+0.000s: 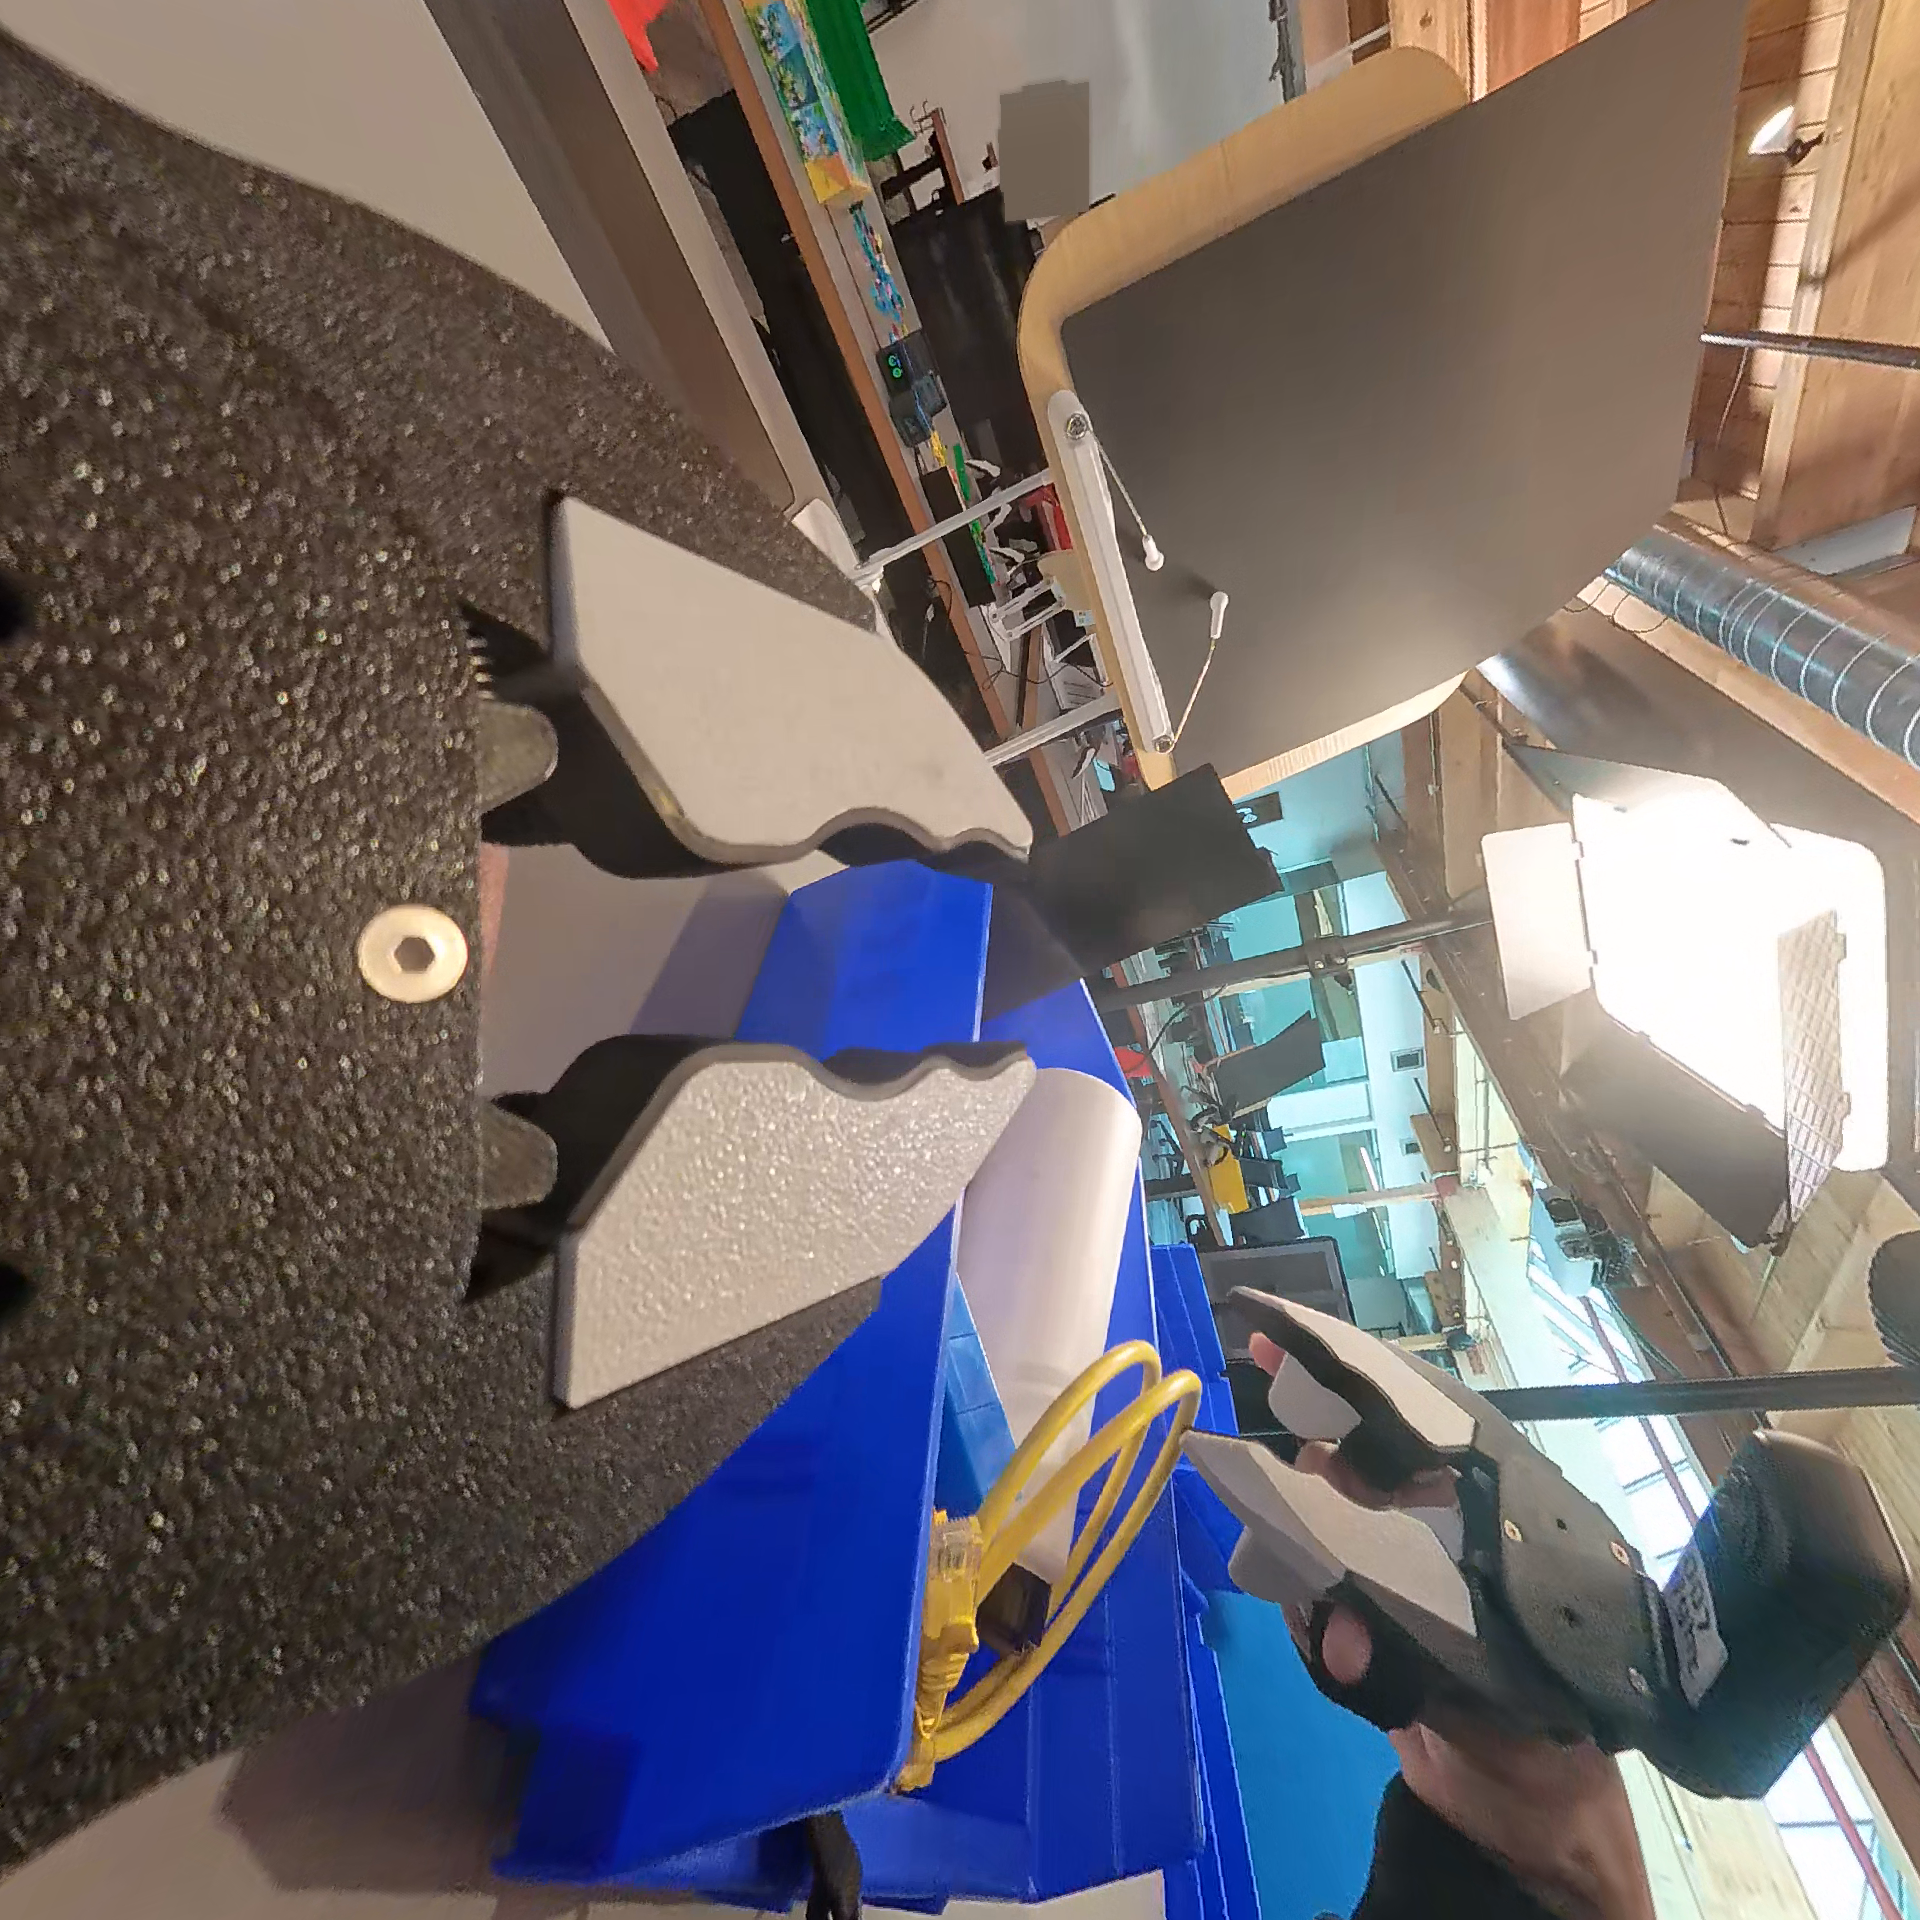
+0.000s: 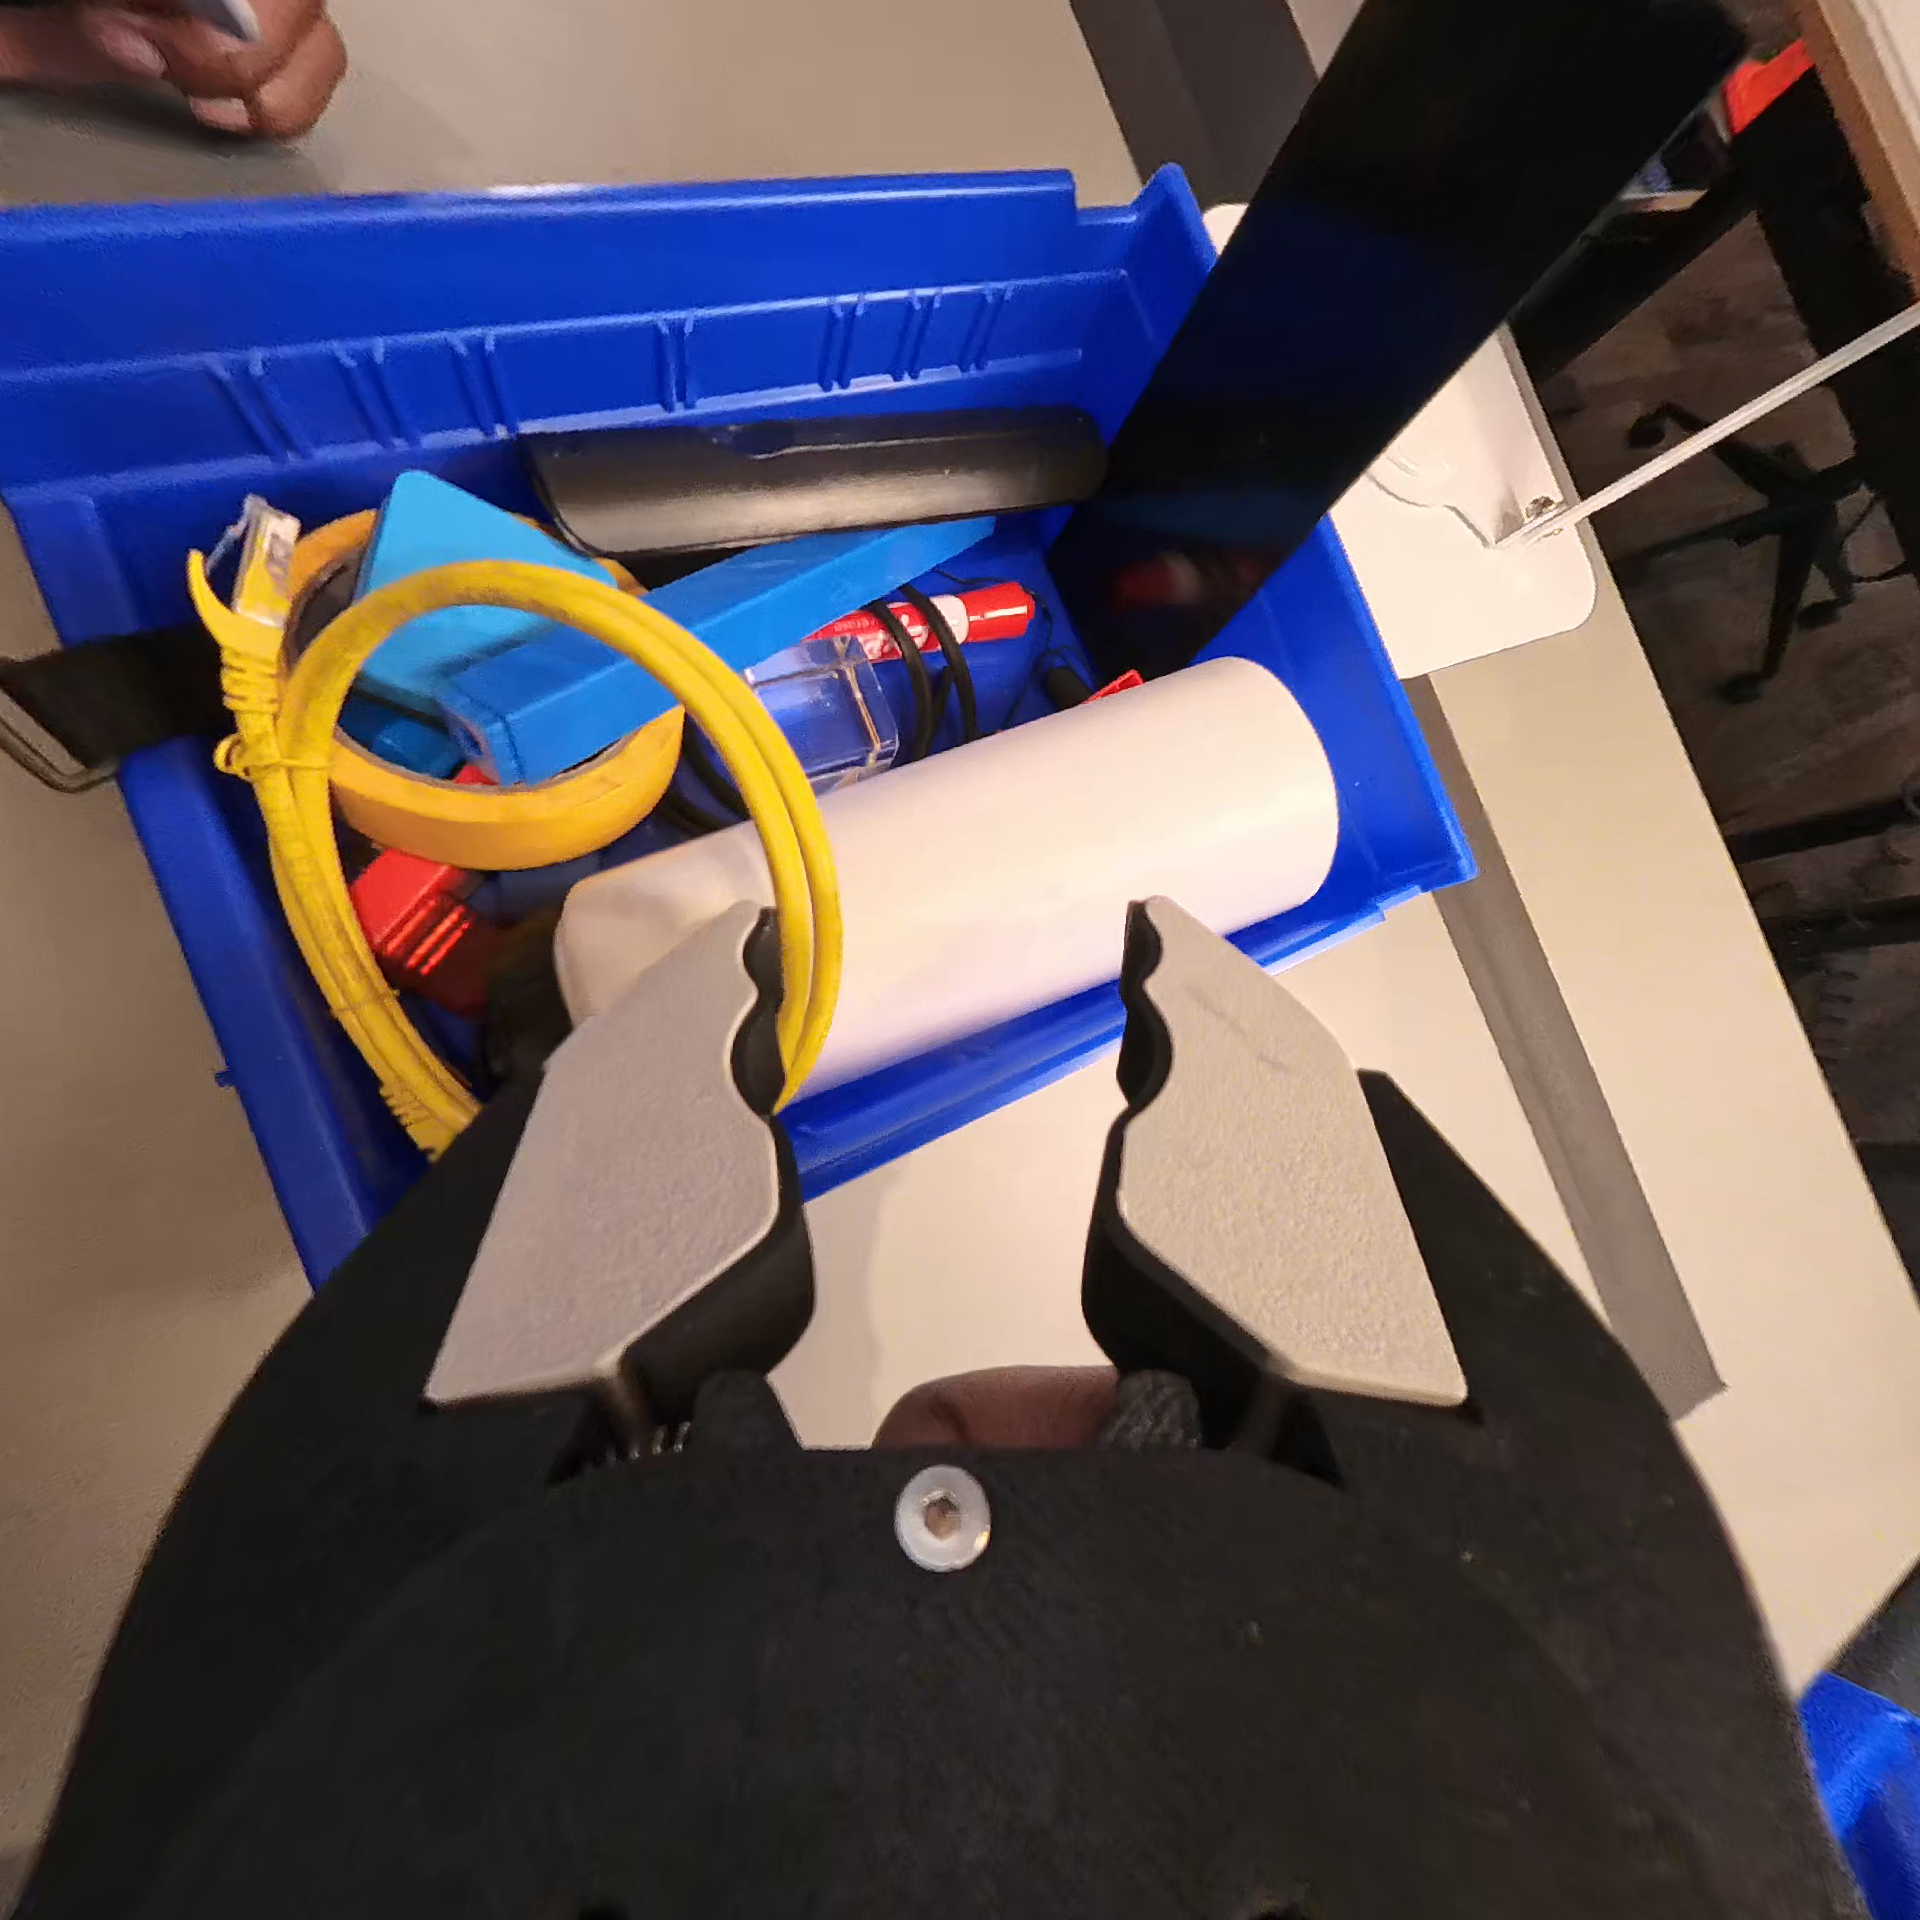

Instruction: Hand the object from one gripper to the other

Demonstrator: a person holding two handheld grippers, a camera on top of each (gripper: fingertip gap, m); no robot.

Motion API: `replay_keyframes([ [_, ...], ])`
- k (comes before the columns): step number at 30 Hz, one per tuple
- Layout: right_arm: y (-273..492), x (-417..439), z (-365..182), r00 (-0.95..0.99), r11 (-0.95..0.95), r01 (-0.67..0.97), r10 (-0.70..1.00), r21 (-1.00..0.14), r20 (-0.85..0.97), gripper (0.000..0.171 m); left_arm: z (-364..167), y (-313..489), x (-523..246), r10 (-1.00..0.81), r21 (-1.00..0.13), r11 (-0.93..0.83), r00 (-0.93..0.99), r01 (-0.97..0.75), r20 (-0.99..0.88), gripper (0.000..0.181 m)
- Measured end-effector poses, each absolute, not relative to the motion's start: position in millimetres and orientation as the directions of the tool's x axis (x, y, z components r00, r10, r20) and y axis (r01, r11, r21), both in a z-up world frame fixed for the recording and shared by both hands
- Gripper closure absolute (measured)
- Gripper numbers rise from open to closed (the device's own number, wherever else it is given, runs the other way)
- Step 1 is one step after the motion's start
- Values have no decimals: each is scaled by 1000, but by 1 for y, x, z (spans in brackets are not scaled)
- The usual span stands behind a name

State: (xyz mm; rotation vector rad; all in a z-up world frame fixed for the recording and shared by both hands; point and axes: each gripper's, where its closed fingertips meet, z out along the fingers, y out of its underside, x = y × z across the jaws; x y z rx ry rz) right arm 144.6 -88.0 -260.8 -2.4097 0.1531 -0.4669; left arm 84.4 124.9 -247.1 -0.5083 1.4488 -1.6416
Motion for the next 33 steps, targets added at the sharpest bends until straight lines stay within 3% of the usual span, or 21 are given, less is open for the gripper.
replay_keyframes([
  [7, -81, 179, -235, 940, -612, -65, -303, -788, 157, 111, -249, 120, 84, -791, -945, 58, -563, 323, -241, 149],
  [15, -68, 232, -269, 928, -643, -129, -346, -755, 136, 110, -252, 116, 87, -775, -953, 54, -590, 298, -228, 149],
  [21, -62, 214, -280, 978, -629, -108, -205, -770, 30, 99, -253, 113, 91, -756, -961, 31, -623, 275, -202, 149],
  [26, -68, 182, -280, 998, -672, 10, -43, -741, 53, 129, -253, 110, 91, -745, -962, 25, -636, 272, -200, 149],
  [30, -69, 194, -278, 983, -699, 59, -84, -712, 165, 118, -253, 110, 91, -744, -962, 26, -637, 271, -200, 149],
  [33, -66, 219, -272, 965, -645, 2, -200, -764, 171, 109, -254, 110, 91, -743, -962, 29, -638, 270, -201, 149],
])
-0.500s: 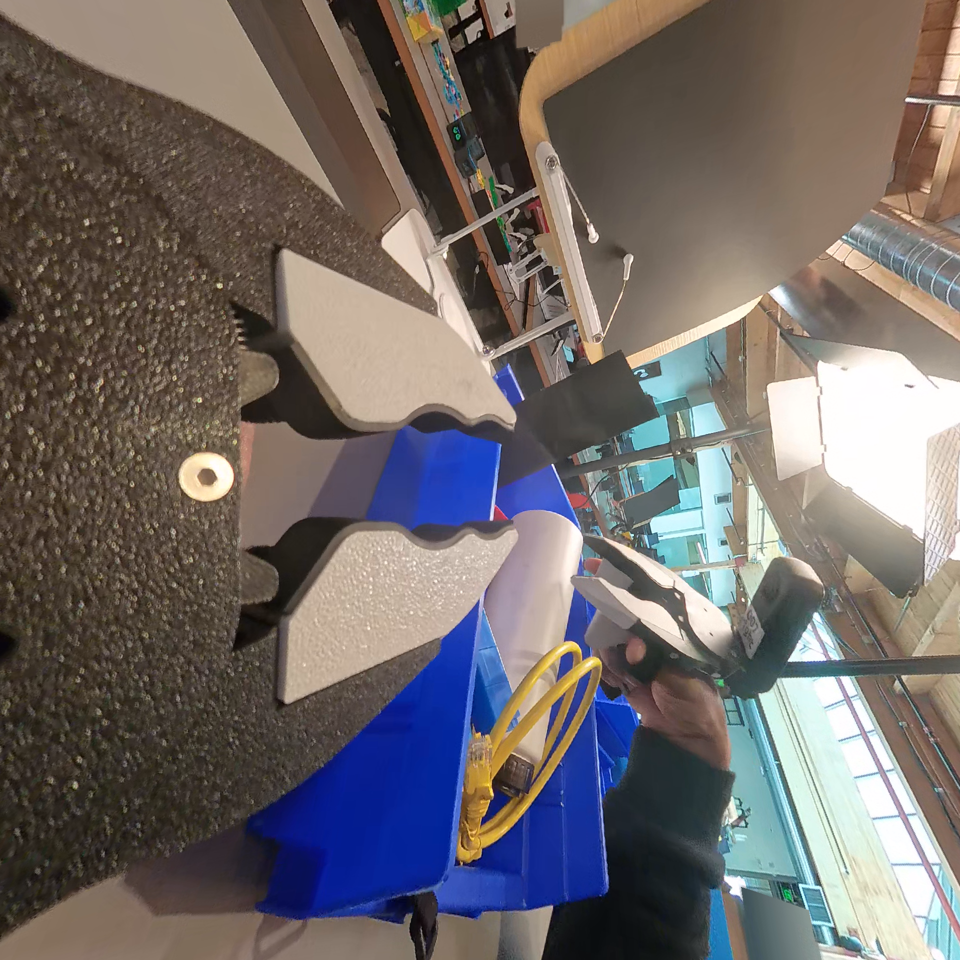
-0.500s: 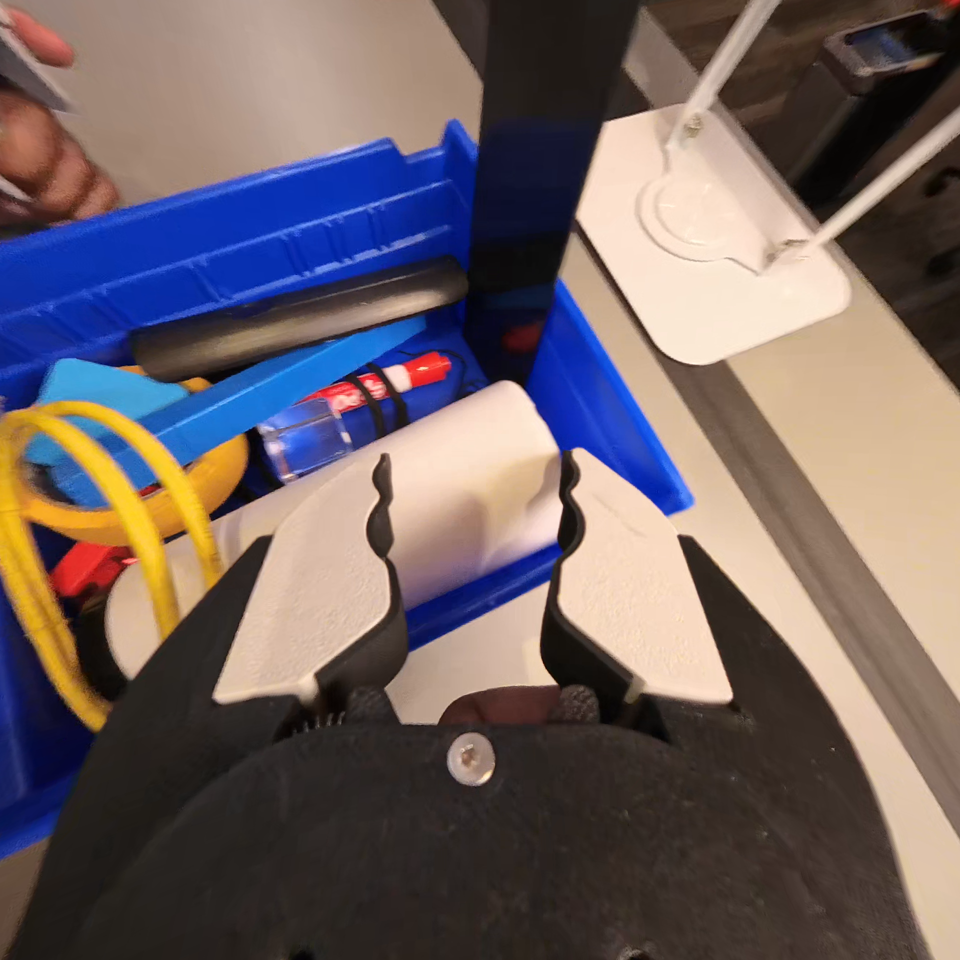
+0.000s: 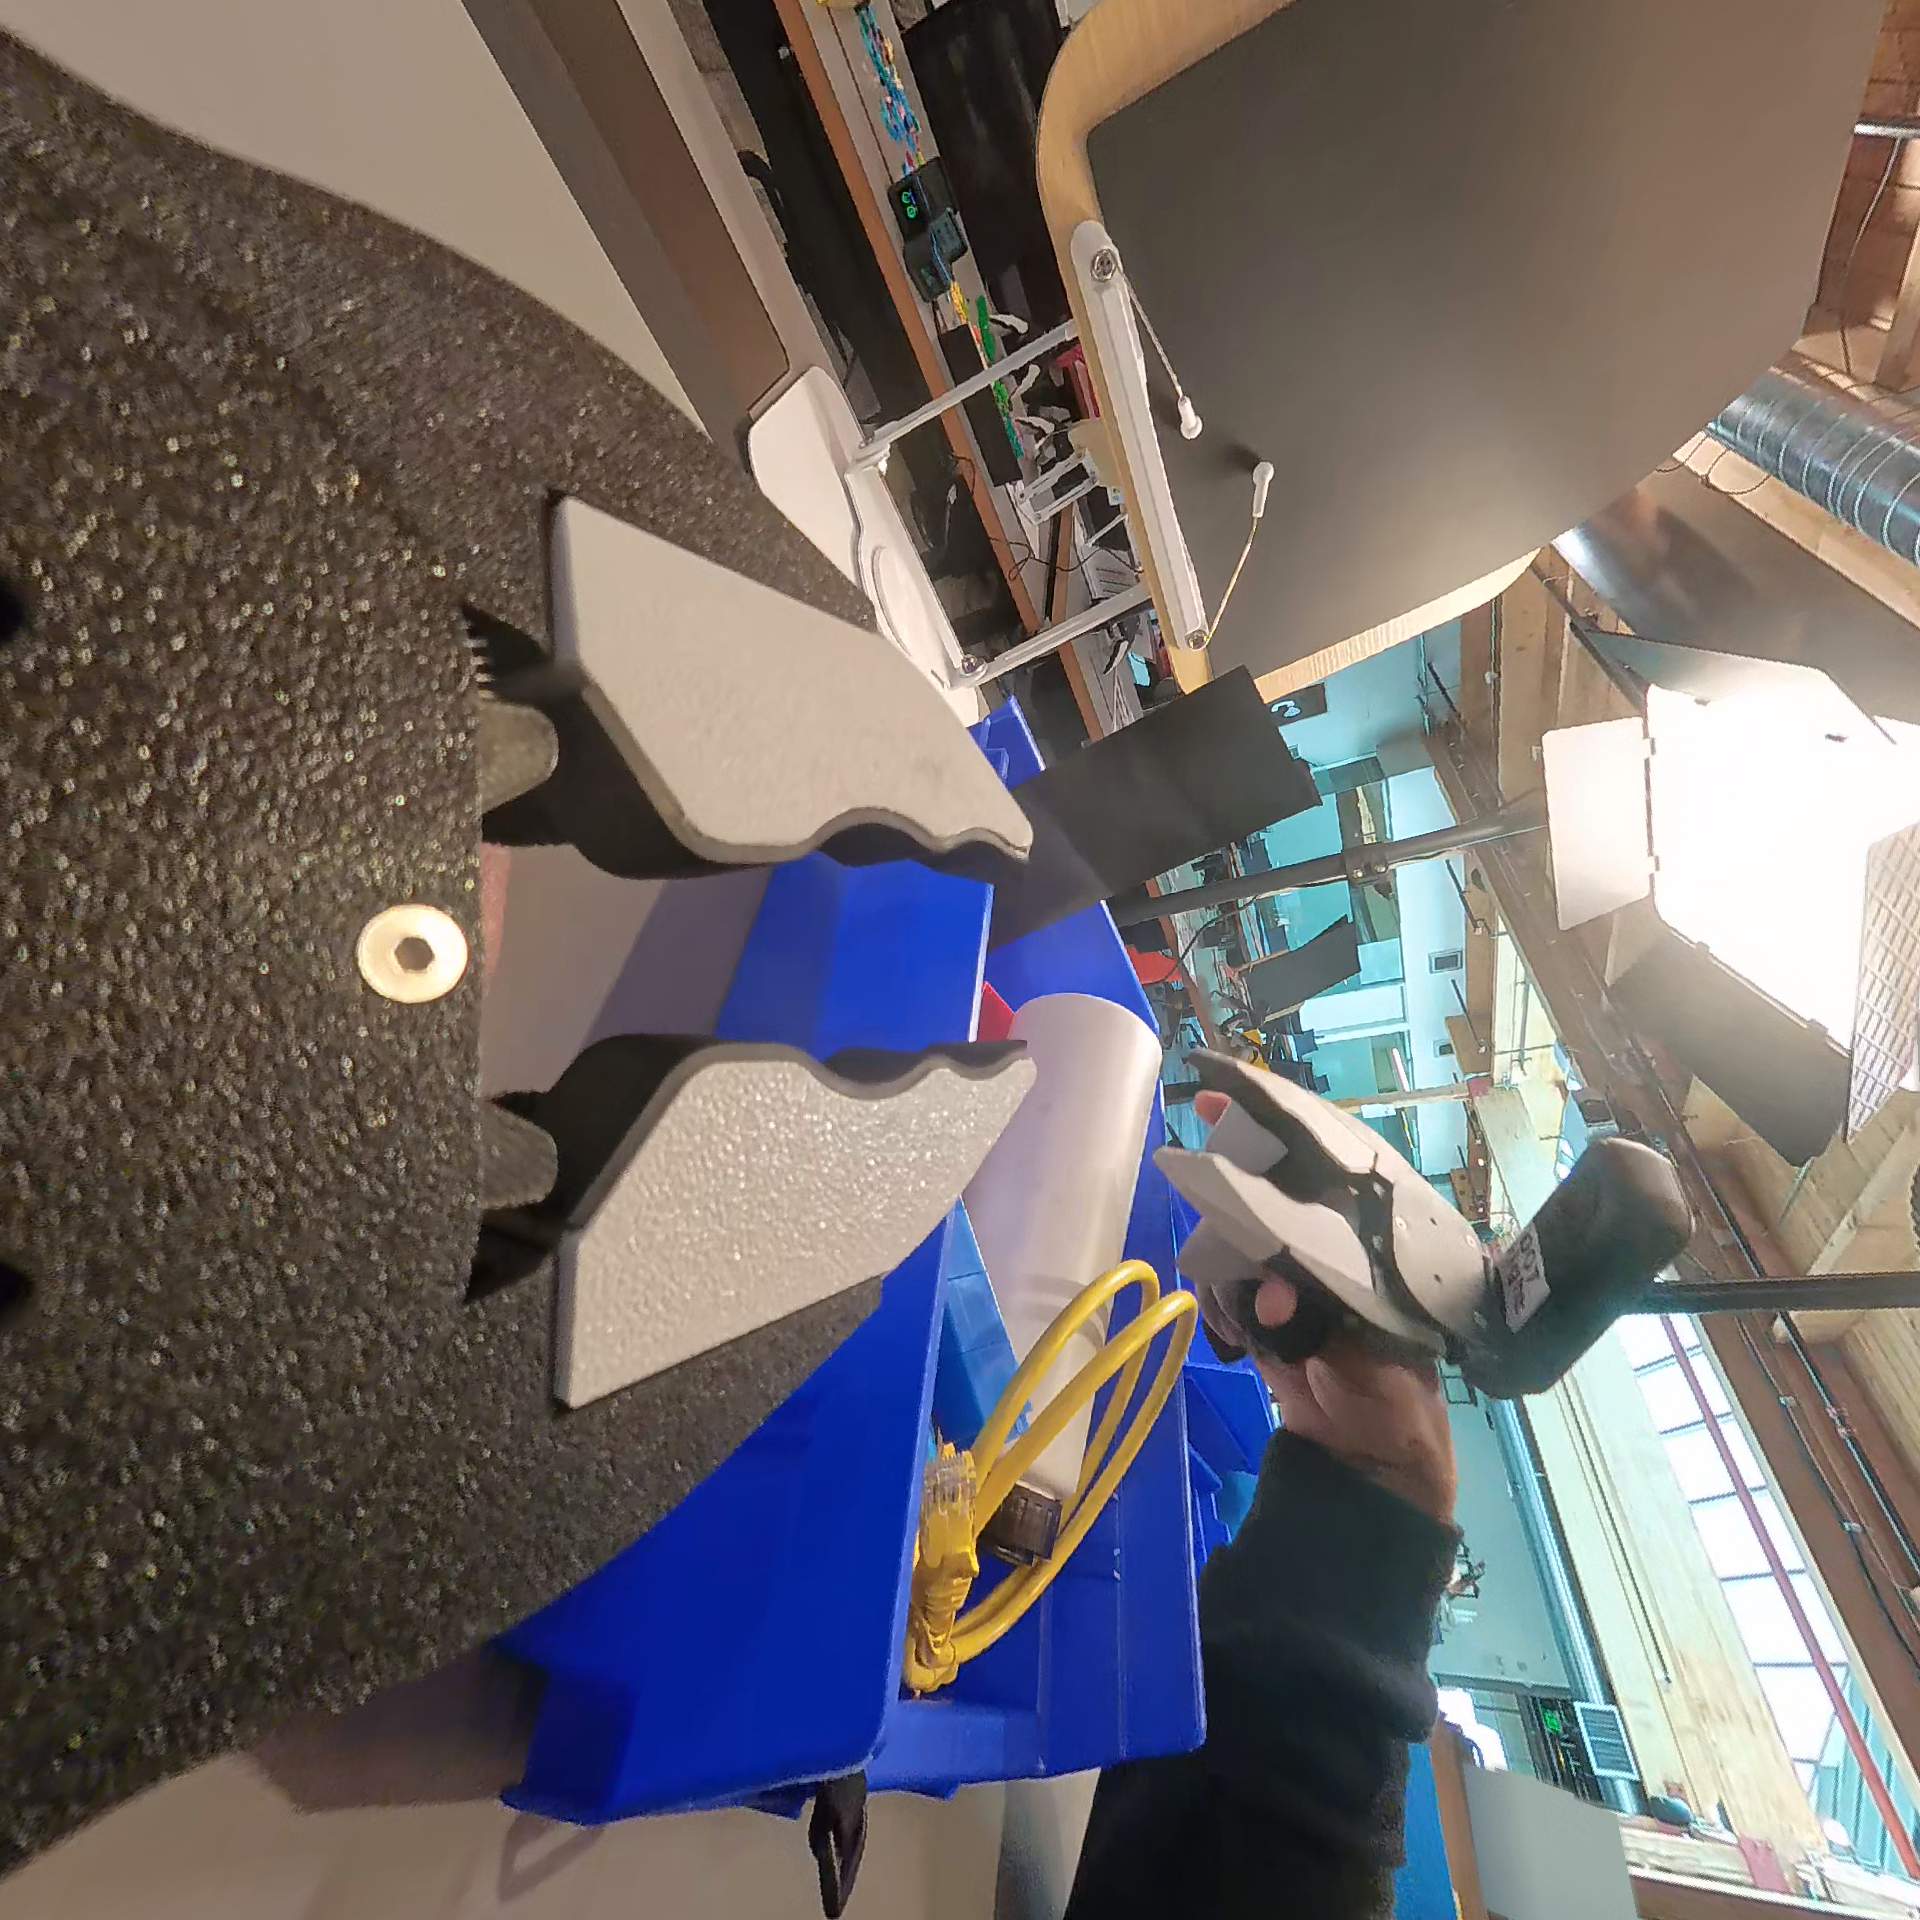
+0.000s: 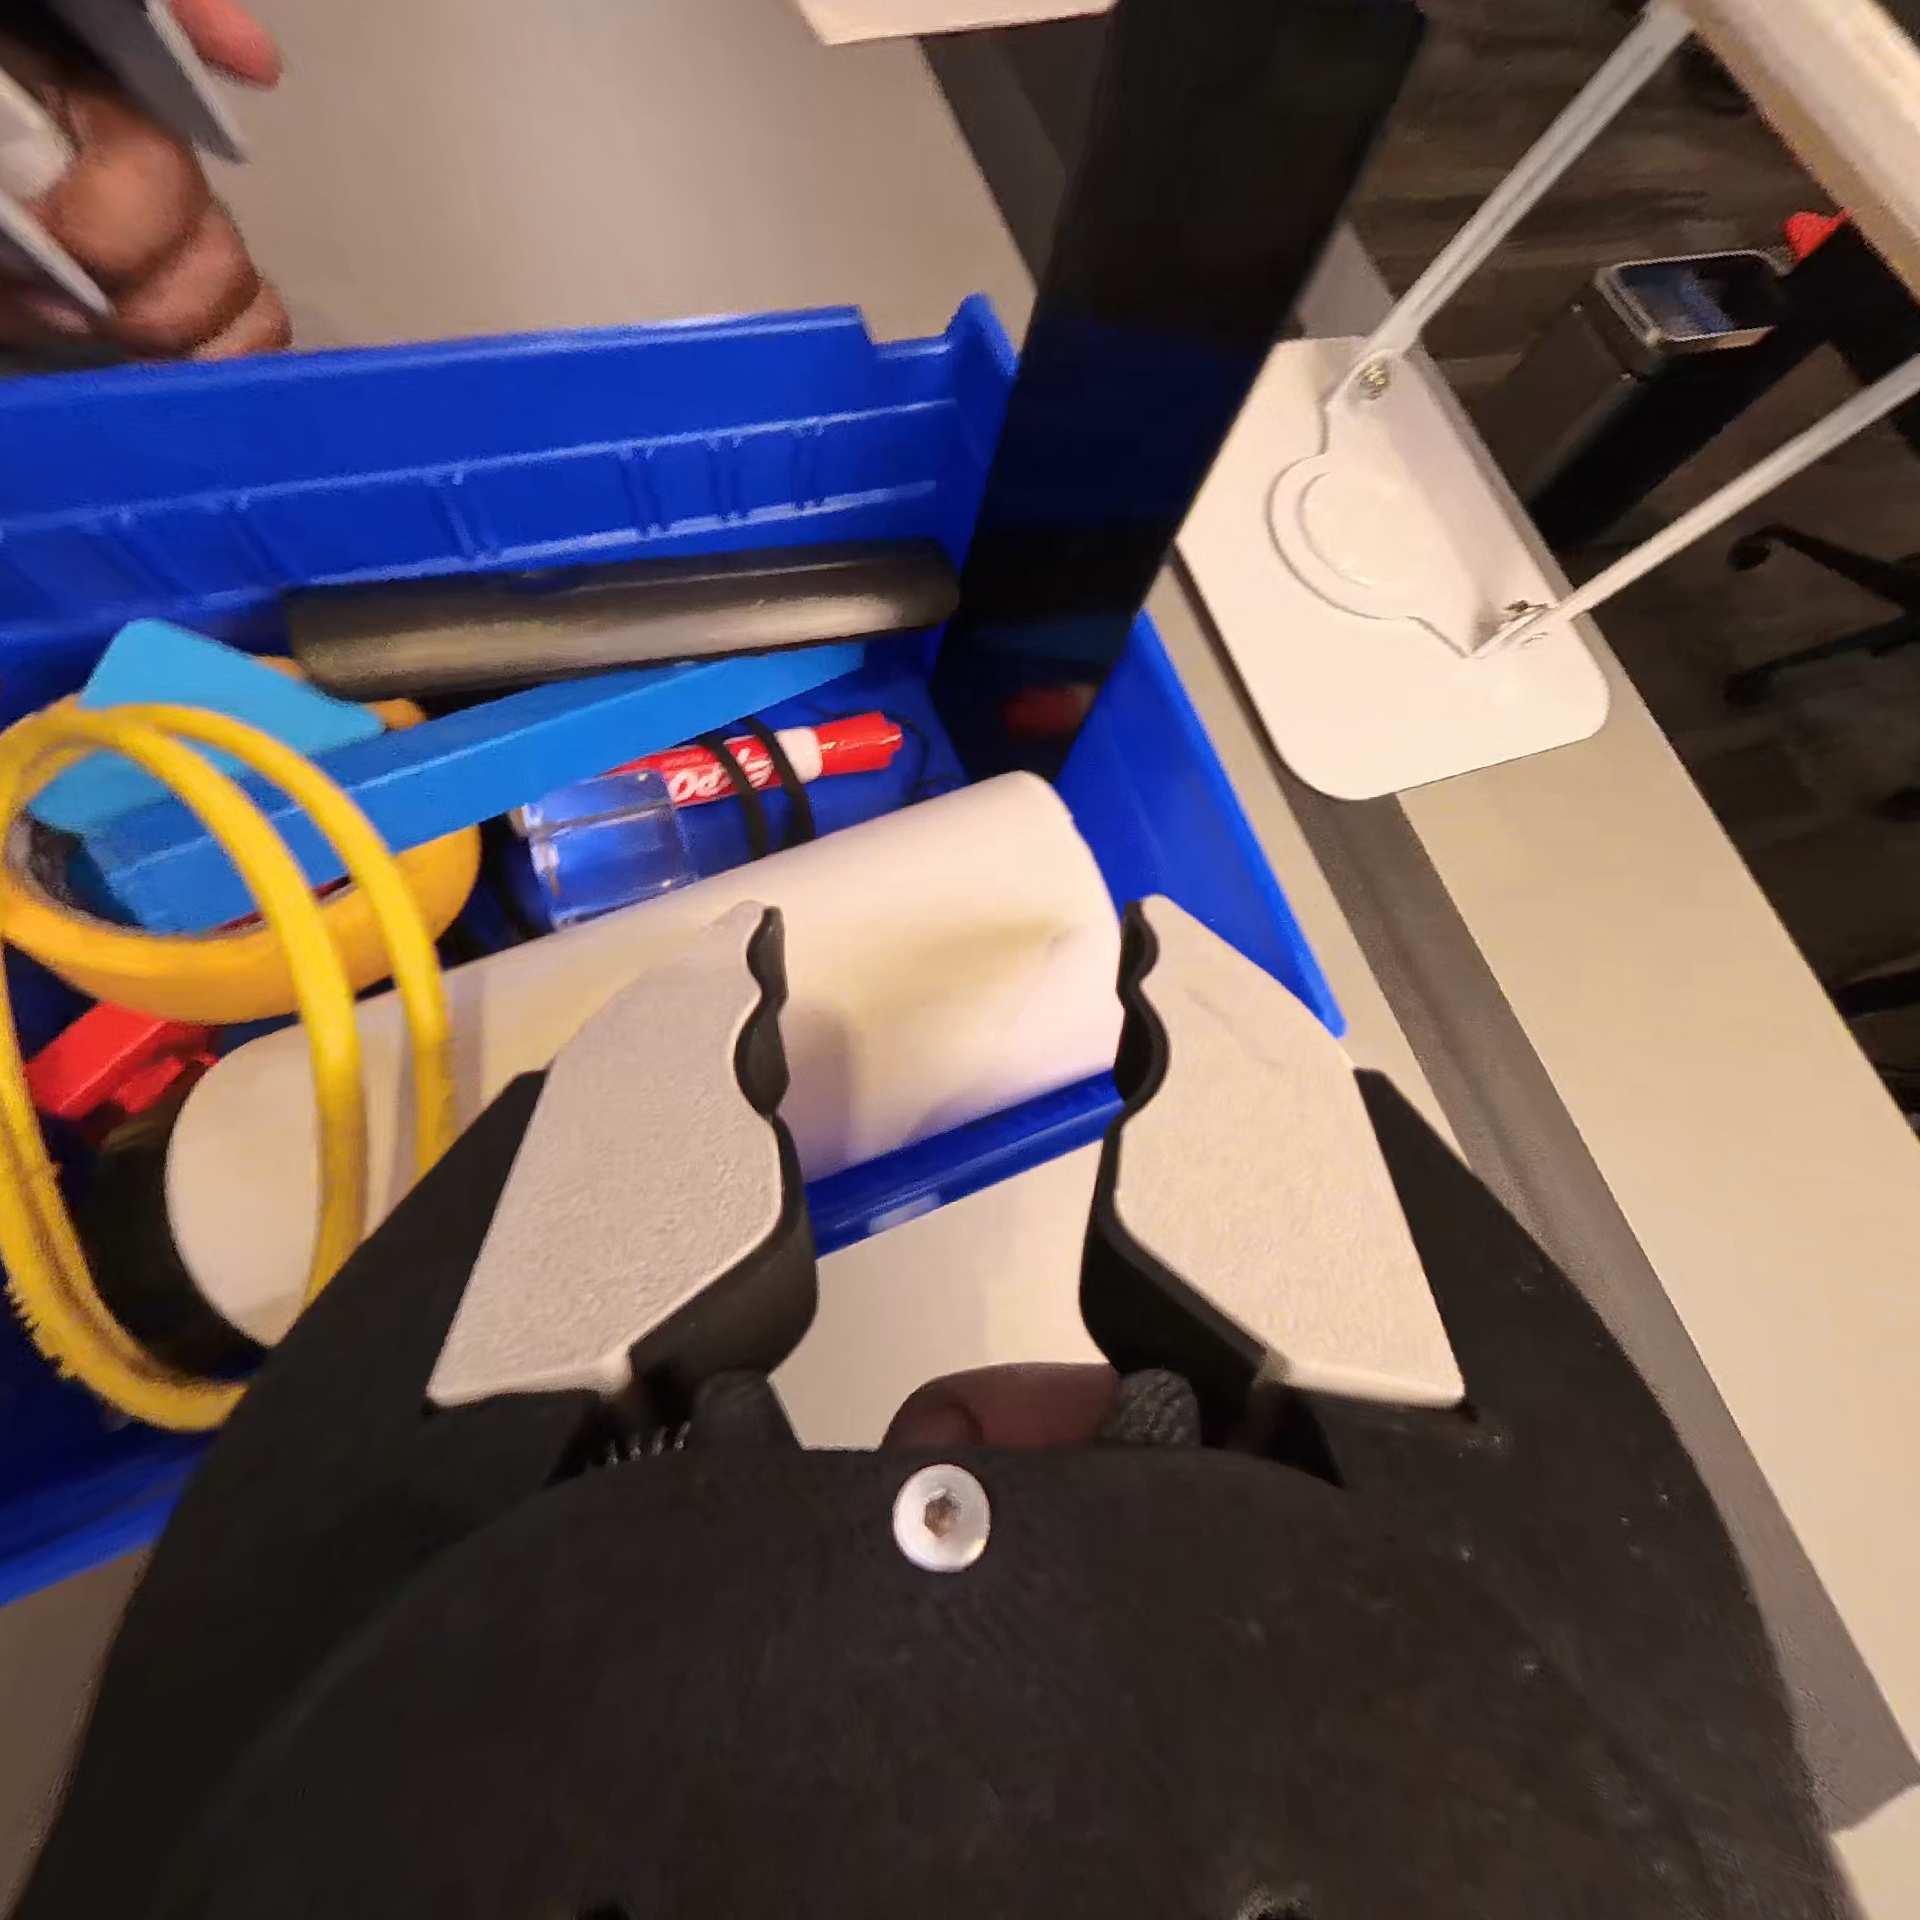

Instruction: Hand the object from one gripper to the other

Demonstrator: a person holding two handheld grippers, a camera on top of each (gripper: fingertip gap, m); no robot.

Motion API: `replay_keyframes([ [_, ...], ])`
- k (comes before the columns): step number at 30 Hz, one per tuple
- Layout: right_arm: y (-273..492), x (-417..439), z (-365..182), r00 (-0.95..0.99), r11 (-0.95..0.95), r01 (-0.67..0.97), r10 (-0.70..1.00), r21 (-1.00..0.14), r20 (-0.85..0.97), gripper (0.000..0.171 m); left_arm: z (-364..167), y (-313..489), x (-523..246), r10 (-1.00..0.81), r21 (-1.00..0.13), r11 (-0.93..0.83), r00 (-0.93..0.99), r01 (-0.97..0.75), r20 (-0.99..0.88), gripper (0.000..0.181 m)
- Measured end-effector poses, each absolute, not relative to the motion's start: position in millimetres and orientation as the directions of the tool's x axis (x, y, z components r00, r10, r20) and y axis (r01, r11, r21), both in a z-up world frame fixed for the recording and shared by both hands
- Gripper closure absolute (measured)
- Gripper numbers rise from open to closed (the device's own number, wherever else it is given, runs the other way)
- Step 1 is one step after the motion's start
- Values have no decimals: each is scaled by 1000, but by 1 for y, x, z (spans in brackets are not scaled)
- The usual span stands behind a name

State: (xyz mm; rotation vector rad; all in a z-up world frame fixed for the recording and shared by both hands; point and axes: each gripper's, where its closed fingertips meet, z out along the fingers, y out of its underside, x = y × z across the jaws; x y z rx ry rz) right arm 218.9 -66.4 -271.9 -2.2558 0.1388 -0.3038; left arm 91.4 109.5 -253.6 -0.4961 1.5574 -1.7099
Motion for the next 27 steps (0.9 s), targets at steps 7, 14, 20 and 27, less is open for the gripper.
replay_keyframes([
  [7, -55, 226, -276, 977, -538, -103, -215, -836, 18, 102, -257, 101, 88, -711, -972, 24, -680, 233, -180, 148],
  [14, -54, 215, -283, 973, -643, -34, -196, -765, 122, 97, -249, 68, 60, -485, -993, -82, -867, -84, 113, 118],
  [20, -55, 212, -285, 971, -665, -25, -194, -747, 140, 93, -271, 49, 43, -544, -964, 202, -838, -172, 36, 76],
  [27, -57, 191, -284, 985, -679, -5, -128, -734, 112, 114, -308, 45, 43, -618, -888, 356, -786, -292, 11, 76],
])
